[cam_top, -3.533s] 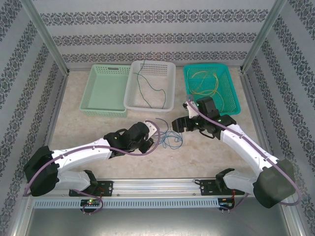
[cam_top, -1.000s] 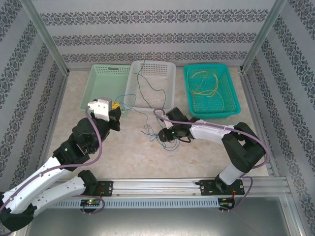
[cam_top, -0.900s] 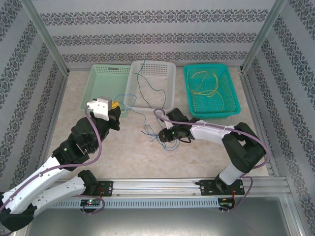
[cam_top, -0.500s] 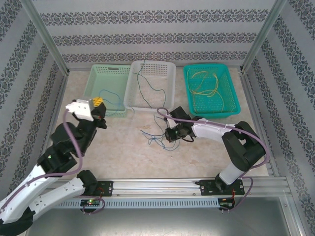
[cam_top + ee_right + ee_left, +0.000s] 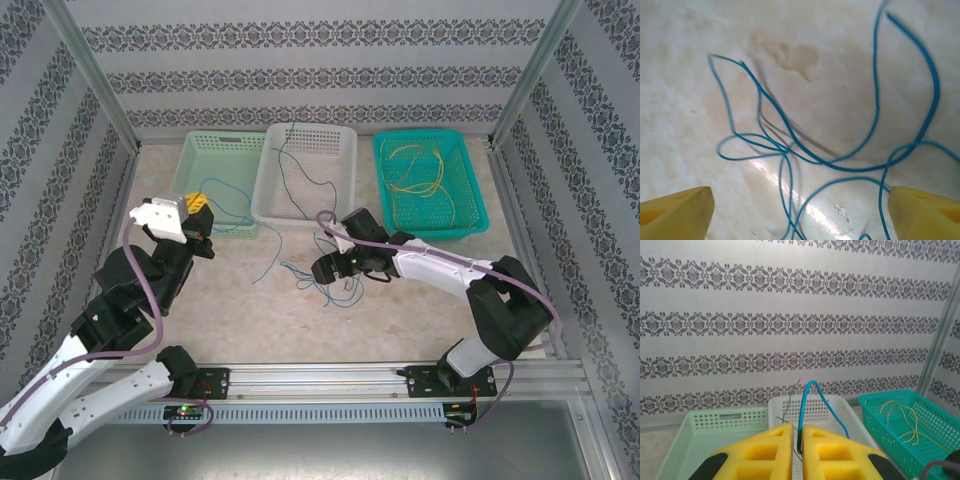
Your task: Untangle the cables
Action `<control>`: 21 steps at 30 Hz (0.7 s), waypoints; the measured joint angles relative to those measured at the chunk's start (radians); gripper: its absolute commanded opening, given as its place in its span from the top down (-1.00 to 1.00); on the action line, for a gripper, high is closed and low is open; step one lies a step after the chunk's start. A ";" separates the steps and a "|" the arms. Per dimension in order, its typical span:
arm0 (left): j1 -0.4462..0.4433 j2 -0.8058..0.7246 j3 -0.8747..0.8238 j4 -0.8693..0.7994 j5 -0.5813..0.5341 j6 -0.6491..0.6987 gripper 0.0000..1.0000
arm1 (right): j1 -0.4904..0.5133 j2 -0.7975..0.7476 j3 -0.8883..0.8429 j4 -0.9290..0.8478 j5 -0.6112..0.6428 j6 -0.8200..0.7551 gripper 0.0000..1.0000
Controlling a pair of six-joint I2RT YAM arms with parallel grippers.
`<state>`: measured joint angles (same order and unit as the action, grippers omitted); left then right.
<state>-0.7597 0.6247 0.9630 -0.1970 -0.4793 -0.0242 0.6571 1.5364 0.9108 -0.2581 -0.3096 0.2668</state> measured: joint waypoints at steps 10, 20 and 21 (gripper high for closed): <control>0.017 0.055 0.011 -0.003 0.035 0.003 0.74 | 0.000 -0.113 0.108 0.032 -0.053 0.015 -0.84; 0.209 0.192 0.087 -0.010 0.143 0.002 0.74 | 0.000 -0.087 0.187 0.050 -0.074 0.017 -0.83; 0.242 0.214 0.100 -0.012 0.164 0.002 0.74 | 0.000 -0.084 0.187 0.050 -0.074 0.017 -0.82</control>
<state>-0.5175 0.8387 1.0626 -0.2092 -0.3149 -0.0223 0.6571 1.4525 1.0977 -0.2085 -0.3832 0.2836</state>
